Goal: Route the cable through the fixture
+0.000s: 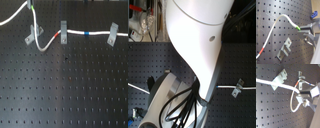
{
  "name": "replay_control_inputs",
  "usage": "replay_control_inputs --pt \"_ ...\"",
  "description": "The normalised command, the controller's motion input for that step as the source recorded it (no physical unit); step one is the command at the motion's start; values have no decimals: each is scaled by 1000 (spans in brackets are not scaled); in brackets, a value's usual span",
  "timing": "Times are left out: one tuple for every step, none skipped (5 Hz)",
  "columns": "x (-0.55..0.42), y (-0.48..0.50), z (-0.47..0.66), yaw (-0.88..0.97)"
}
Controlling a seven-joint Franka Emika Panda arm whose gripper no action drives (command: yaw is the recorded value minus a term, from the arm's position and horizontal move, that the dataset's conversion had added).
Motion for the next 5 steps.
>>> replay_control_inputs --pt "-2 0 36 0" --pt "-125 -206 117 -500" --pt "-203 -271 202 -623" --pt "-257 -388 205 -420" --pt "-236 -279 258 -417"
